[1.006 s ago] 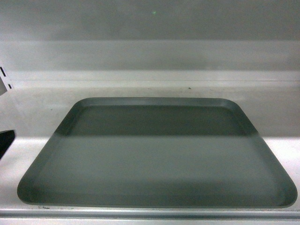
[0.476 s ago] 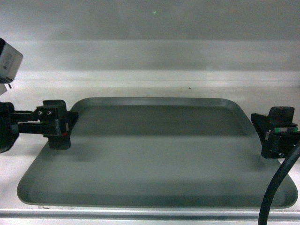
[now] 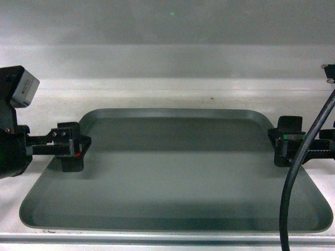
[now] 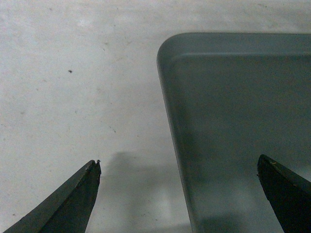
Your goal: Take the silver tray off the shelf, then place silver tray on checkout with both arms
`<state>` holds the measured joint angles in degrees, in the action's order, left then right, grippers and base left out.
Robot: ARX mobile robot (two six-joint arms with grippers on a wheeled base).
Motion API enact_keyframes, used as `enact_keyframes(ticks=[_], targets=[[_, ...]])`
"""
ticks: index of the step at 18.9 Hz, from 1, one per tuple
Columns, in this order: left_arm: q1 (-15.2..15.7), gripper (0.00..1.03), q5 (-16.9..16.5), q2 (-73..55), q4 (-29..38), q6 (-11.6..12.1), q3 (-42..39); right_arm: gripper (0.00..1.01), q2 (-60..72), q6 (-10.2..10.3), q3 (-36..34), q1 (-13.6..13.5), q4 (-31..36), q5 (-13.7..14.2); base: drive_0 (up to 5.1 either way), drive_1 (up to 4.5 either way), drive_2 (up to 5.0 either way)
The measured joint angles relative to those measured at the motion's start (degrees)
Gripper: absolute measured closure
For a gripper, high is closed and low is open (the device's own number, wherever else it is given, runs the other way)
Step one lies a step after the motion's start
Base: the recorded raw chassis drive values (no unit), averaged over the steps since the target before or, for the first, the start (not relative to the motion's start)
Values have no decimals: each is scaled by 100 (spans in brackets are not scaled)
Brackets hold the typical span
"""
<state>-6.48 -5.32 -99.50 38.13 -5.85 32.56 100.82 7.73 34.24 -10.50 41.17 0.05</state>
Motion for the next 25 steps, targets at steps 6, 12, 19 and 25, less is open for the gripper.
enact_keyframes(ticks=[6, 12, 19, 25], targets=[[-68, 5, 90, -249, 107, 179, 46, 3, 199, -11, 234, -85, -503, 74, 0, 0, 0], [-142, 5, 269, -544, 535, 372, 48, 3, 341, -229, 271, -157, -278, 190, 0, 0, 0], [-205, 5, 376, -697, 721, 321, 98, 3, 514, -262, 308, -229, -146, 321, 0, 0, 0], [-234, 8, 400, -763, 850, 286, 98, 3, 566, -258, 310, -229, -81, 389, 0, 0, 0]])
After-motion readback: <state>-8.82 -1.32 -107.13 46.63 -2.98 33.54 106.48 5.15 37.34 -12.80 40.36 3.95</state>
